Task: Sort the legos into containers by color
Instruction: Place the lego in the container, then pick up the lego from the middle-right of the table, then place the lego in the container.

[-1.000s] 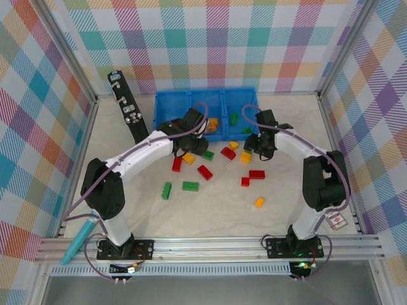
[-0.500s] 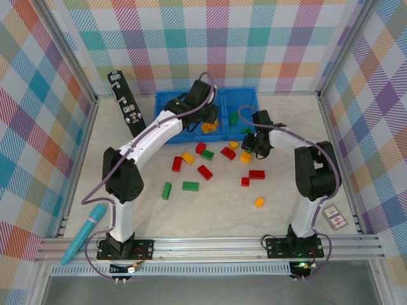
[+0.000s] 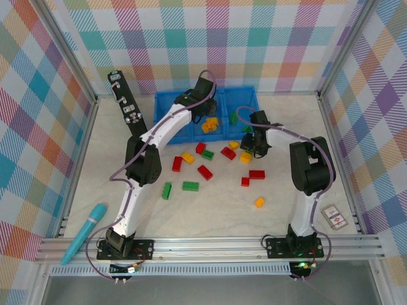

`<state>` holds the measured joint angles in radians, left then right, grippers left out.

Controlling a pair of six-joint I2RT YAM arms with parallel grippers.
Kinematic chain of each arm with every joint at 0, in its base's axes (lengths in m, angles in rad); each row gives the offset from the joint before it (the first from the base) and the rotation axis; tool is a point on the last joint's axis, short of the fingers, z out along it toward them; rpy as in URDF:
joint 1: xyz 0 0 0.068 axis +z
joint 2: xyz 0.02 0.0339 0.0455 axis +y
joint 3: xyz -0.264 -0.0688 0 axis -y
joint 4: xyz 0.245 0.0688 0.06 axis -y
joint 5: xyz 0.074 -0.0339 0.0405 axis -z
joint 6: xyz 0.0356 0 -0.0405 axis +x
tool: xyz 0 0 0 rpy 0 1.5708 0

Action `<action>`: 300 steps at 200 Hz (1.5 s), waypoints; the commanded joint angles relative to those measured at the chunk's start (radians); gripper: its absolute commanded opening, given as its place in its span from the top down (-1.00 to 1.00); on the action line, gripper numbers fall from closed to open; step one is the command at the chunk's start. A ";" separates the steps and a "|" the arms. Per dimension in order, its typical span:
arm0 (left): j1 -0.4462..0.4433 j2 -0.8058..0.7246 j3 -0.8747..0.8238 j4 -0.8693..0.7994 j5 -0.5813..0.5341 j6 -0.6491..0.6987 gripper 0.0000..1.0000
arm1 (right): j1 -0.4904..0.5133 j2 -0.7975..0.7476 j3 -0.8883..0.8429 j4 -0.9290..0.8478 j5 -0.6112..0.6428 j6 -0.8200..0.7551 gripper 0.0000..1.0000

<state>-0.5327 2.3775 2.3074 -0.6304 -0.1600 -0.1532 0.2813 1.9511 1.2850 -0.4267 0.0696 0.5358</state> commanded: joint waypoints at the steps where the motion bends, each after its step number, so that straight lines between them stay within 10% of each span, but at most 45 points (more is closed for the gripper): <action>1: 0.017 0.063 0.097 -0.040 -0.015 -0.021 0.48 | -0.004 0.032 0.040 0.014 0.013 -0.001 -0.12; 171: 0.043 0.115 0.153 -0.075 0.051 -0.041 -0.20 | 0.001 -0.113 0.021 -0.103 -0.010 -0.059 0.47; 232: 0.044 -0.109 0.037 -0.062 0.078 0.033 -0.29 | 0.019 -0.287 0.048 -0.197 -0.024 -0.089 0.48; 300: 0.043 -0.585 -0.523 -0.003 0.052 0.064 -0.37 | 0.020 -0.175 0.384 -0.237 0.014 -0.222 0.48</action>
<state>-0.4938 1.9327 1.9331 -0.6334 -0.0986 -0.1070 0.2958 1.7004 1.5478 -0.6407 0.0673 0.3935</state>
